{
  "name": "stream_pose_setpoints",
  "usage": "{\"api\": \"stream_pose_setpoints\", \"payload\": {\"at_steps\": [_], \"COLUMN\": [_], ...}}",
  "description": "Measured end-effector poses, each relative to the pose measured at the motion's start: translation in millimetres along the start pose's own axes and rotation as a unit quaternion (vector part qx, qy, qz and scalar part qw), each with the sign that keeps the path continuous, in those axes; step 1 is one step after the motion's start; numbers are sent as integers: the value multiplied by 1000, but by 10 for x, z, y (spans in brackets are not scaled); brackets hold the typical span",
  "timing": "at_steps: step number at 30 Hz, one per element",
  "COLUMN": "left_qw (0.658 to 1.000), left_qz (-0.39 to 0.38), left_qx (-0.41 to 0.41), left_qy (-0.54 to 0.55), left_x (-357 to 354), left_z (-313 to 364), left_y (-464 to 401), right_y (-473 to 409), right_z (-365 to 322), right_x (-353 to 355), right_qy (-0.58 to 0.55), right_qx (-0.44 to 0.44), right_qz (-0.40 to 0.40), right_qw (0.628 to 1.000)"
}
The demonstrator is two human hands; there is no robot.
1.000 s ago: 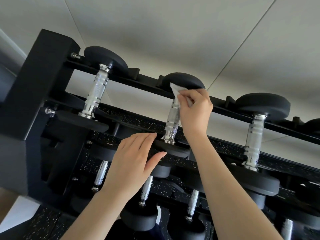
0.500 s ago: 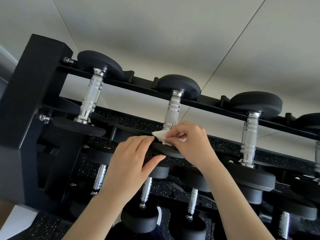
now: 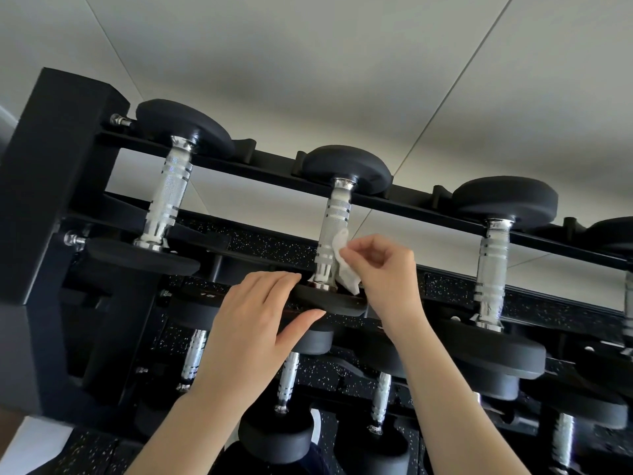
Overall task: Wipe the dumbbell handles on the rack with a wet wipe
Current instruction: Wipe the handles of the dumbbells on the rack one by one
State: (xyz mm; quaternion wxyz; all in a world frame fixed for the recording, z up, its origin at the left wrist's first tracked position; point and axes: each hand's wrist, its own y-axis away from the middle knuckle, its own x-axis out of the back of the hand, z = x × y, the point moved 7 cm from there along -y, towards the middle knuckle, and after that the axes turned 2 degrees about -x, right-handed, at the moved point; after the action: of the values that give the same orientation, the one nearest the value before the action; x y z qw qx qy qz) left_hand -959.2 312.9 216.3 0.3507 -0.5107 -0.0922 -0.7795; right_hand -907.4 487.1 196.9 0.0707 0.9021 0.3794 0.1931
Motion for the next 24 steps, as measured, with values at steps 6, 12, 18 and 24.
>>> {"api": "stream_pose_setpoints", "payload": {"at_steps": [6,12,18,24], "left_qw": [1000,1000,1000,1000], "left_qz": [-1,-9,-7,-6], "left_qx": [-2,2,10,8], "left_qy": [4,5,7,5], "left_x": [-14,-26,-43,-31], "left_z": [1,-19,-29,-18], "left_y": [11,14,19,21], "right_y": [-319,-486,-461,-521], "right_z": [-219,-249,-274,-65], "right_x": [-10,-51,-141,-157], "right_qy": [-46,-91,-65,-230], "right_qx": [30,-4,-20,-64], "right_qz": [71,163,195,82], "right_qw": [996,982,978,968]}}
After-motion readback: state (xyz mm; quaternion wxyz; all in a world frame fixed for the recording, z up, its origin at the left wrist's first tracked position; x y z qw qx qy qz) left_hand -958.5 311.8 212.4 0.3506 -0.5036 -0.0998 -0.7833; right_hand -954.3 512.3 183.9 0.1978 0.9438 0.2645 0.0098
